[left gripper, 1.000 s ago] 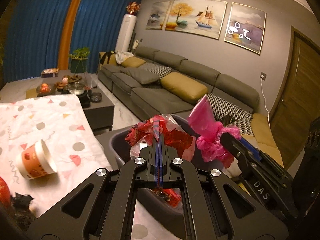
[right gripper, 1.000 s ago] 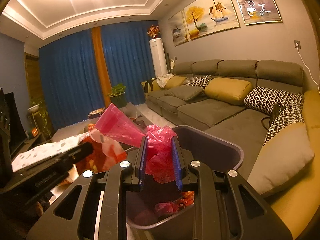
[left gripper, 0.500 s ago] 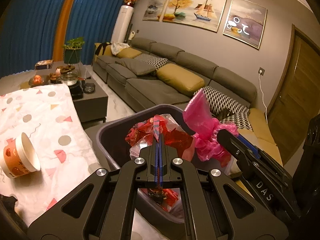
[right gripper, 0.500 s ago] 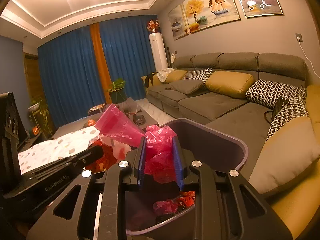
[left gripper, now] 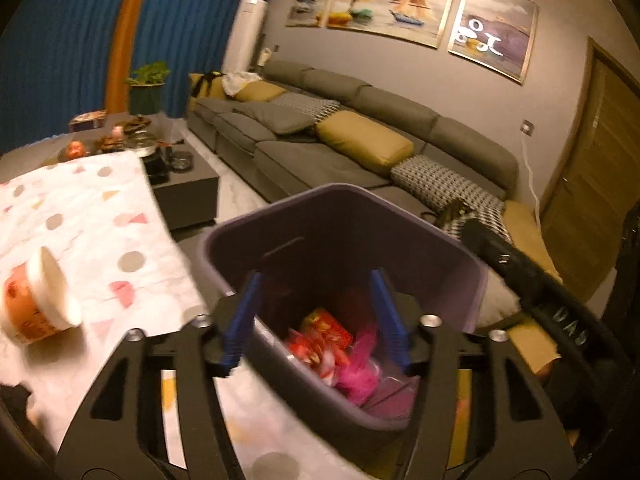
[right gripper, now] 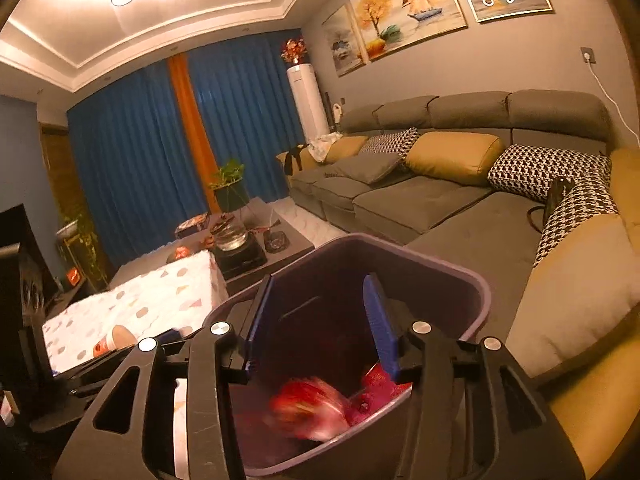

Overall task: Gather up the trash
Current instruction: 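Move both tools back over the bed toward the remaining trash, then grasp the black plastic bag with the right tool, then grasp the red gold-rimmed paper cup with the left tool while the right tool holds the black bag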

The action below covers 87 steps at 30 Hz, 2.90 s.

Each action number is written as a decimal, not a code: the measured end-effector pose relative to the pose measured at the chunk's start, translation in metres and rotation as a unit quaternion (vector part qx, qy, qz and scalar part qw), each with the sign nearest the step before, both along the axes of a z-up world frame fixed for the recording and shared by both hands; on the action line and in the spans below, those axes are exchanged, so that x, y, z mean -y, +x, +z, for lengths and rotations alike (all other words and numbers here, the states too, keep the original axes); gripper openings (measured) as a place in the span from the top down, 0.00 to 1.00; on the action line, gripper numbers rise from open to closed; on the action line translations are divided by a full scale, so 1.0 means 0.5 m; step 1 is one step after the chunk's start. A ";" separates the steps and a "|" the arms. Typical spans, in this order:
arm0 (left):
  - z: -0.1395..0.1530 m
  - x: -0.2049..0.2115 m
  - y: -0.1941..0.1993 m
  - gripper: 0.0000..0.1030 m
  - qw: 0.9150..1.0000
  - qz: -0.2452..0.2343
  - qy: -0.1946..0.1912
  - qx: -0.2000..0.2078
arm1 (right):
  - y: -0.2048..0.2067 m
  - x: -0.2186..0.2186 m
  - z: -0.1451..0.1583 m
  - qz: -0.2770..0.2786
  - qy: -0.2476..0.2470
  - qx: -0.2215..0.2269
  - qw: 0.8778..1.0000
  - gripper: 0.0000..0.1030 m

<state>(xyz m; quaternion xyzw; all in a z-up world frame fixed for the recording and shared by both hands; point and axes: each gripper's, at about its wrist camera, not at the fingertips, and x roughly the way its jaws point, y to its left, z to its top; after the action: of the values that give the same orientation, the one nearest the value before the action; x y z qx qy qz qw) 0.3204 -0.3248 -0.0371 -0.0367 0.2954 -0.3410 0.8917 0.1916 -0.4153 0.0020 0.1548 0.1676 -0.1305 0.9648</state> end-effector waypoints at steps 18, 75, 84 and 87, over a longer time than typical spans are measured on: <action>0.062 -0.291 -0.216 0.12 0.976 0.210 0.023 0.053 | -0.166 -0.169 0.051 -0.023 -0.104 0.034 0.994 0.20; 0.028 -0.767 -0.377 0.12 0.908 0.414 0.008 0.063 | 0.055 -0.586 -0.119 0.216 -0.050 -0.125 0.967 0.77; 0.028 -0.746 -0.370 0.12 0.917 0.392 0.009 0.068 | 0.026 -0.573 -0.103 0.213 -0.058 -0.105 0.970 0.96; 0.026 -0.734 -0.366 0.12 0.921 0.384 0.011 0.071 | 0.002 -0.550 -0.090 0.197 -0.055 -0.090 0.975 0.96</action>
<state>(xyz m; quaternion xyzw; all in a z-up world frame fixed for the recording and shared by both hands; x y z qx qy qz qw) 0.1373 0.0423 -0.0242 -0.1133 0.1988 0.0291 0.9730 0.1925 -0.1404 -0.0429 0.0533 0.2733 0.0396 0.9596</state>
